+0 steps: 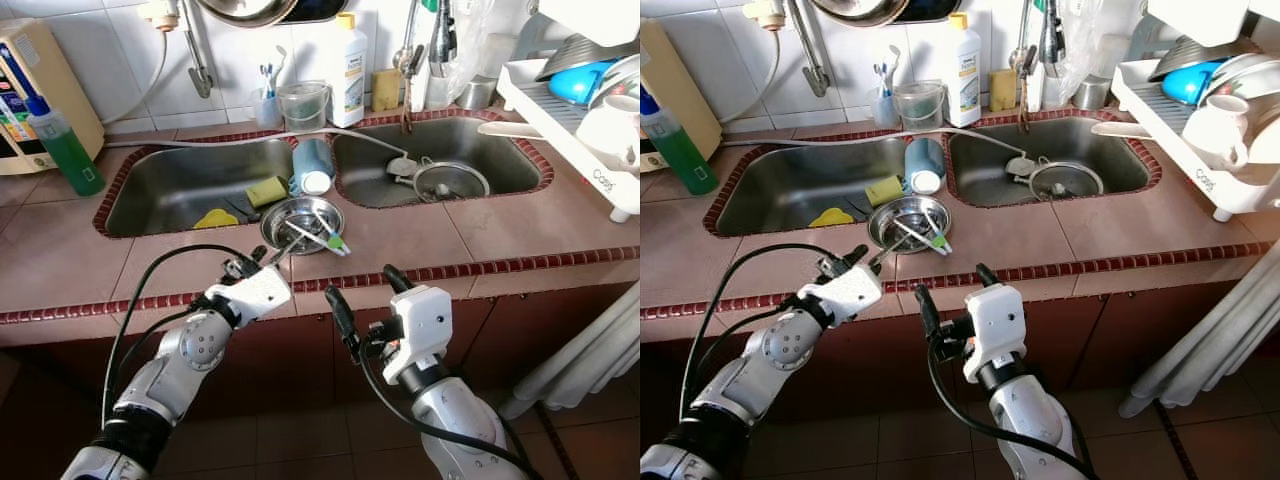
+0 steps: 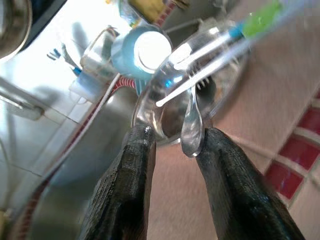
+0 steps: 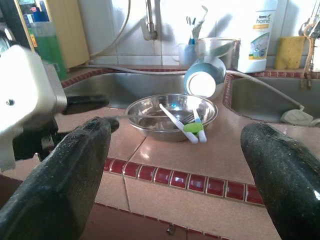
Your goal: Kitchen organization
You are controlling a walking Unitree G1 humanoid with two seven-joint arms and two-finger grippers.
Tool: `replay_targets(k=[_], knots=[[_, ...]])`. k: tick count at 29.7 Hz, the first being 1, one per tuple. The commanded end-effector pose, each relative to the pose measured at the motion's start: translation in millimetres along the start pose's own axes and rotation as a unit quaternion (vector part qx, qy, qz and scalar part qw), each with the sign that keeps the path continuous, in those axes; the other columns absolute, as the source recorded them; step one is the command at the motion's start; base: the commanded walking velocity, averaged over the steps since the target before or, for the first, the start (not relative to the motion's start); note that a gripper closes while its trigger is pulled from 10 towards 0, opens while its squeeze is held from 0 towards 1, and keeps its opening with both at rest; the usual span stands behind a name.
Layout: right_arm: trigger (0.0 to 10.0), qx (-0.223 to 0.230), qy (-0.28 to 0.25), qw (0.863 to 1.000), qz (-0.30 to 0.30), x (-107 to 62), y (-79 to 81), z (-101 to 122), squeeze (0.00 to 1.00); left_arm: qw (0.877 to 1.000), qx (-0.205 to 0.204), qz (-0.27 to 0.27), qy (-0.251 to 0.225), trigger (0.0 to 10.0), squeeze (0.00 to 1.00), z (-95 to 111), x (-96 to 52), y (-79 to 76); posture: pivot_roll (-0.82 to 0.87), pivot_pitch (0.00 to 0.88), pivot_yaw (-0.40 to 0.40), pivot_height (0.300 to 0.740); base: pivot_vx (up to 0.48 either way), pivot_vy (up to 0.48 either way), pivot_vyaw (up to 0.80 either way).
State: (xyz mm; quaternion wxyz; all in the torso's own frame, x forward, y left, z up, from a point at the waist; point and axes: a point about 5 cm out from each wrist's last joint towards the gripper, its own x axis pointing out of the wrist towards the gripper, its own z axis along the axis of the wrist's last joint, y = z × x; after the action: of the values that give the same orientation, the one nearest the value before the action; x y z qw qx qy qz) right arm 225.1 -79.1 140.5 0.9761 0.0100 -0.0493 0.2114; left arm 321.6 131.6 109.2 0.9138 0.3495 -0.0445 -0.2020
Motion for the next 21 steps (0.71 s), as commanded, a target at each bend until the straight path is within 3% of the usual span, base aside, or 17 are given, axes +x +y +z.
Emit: replay_targets(k=[1,6,9,17,21], knots=[[10.0,0.003,-0.008,1.000,-0.003,2.1,0.2,2.9,0.00,0.999,-0.032,0.011,0.008,10.0,0.00,-2.9,-3.8,5.5,-0.25,0.009,0.097,0.740,0.000,0.000,0.00],[10.0,-0.001,-0.010,1.000,-0.008,4.6,-3.9,2.9,0.00,0.996,-0.084,0.033,0.001,10.0,0.00,0.6,-5.2,8.1,-0.24,0.000,0.084,0.740,0.000,0.000,0.00],[10.0,-0.004,-0.011,1.000,-0.006,7.4,-5.8,3.2,0.00,0.995,-0.093,0.027,0.002,10.0,0.00,-0.9,-6.0,9.3,-0.23,0.000,0.079,0.740,0.000,0.000,0.00],[10.0,-0.011,-0.016,1.000,-0.003,12.4,-11.6,5.0,0.00,0.996,-0.086,-0.007,0.005,10.0,0.00,-1.5,-8.0,5.0,-0.23,0.000,0.078,0.740,0.000,0.000,0.00],[10.0,-0.010,-0.018,1.000,-0.007,12.4,-10.4,5.4,0.00,0.997,-0.061,-0.046,-0.001,10.0,0.00,-0.9,-11.6,-3.9,-0.23,0.000,0.092,0.740,0.000,0.000,0.00]])
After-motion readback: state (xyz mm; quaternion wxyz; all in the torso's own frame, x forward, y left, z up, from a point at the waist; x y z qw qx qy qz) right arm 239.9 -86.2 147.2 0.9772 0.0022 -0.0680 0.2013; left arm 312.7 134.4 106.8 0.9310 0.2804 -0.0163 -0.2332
